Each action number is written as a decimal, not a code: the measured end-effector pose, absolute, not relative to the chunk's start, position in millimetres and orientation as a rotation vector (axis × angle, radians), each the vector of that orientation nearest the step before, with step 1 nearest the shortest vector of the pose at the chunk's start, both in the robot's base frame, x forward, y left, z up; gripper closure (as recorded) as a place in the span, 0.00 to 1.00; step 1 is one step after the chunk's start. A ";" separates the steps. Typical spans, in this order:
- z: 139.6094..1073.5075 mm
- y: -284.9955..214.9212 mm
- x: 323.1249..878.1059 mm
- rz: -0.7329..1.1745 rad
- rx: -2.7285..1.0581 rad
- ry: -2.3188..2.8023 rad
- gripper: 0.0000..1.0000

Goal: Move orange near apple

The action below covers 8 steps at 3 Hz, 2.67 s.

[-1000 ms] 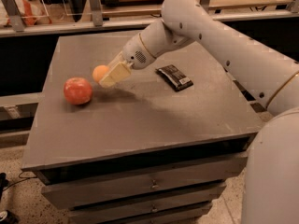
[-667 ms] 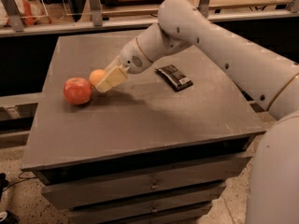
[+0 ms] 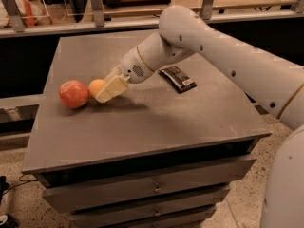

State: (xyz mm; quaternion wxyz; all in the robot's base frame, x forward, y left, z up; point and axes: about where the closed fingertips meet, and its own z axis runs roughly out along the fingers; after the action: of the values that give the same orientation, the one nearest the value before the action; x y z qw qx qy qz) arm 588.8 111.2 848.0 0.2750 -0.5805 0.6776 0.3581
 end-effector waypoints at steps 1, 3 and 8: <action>842.9 113.3 582.1 0.979 -1.566 1.823 1.00; 832.3 115.2 574.4 1.009 -1.558 1.841 0.59; 833.4 109.9 570.9 1.003 -1.545 1.861 0.00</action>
Offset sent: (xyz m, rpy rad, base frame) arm -0.0146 -0.0003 -0.0155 0.0057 0.0417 0.0008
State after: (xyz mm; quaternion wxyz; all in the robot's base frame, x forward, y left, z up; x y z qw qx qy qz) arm 570.9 109.9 833.4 0.2588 -0.5699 0.6865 0.3701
